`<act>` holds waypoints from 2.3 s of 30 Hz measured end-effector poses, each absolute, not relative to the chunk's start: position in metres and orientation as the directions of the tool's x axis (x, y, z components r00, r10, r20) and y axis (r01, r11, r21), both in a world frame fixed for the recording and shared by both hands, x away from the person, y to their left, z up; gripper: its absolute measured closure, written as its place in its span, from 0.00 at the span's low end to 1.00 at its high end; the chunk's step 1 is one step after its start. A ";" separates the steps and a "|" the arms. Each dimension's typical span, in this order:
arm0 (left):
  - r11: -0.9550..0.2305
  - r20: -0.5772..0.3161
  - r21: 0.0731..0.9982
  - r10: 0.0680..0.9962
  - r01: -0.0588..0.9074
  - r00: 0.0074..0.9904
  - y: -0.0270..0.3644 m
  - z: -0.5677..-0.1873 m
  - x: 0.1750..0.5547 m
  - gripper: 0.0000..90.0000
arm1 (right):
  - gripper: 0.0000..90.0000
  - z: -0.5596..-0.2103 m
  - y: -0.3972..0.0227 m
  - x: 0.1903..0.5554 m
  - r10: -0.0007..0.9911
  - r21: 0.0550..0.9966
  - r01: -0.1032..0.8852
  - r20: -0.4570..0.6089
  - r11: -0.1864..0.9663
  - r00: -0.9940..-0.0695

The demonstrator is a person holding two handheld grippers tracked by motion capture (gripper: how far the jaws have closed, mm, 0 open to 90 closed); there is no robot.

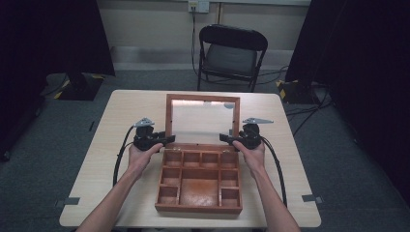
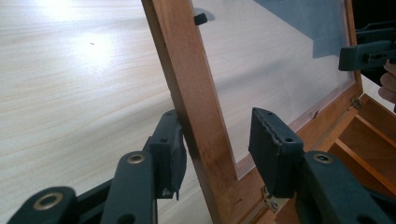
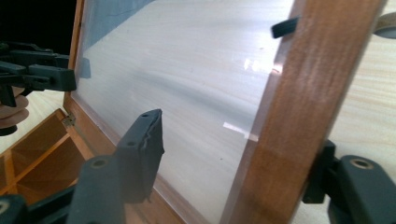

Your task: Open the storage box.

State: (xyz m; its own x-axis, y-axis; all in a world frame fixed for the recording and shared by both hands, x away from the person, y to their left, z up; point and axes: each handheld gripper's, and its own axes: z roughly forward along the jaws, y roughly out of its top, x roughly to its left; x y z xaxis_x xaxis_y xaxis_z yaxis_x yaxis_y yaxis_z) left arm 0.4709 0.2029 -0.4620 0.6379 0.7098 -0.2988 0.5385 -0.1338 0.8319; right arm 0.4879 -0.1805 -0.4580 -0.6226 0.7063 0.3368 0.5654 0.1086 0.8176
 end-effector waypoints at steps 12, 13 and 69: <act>-0.129 -0.337 0.810 0.696 0.573 0.634 0.202 -0.468 0.475 0.54 | 0.32 -0.468 -0.179 0.493 0.706 0.787 0.609 0.373 0.104 -0.602; -0.135 -0.335 0.807 0.698 0.575 0.634 0.202 -0.469 0.475 0.54 | 0.31 -0.468 -0.178 0.494 0.706 0.784 0.612 0.376 0.103 -0.600; -0.139 -0.360 0.758 0.725 0.637 0.587 0.198 -0.484 0.481 0.37 | 0.15 -0.490 -0.187 0.498 0.779 0.715 0.694 0.390 0.080 -0.492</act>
State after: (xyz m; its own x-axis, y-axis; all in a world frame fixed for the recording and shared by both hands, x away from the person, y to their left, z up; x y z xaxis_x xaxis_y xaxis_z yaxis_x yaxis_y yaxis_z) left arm 0.4812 0.1977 -0.4842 0.5873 0.7249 -0.3600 0.6368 -0.1392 0.7584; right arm 0.4979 -0.1870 -0.4899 -0.4916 0.7787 0.3898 0.6940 0.0800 0.7155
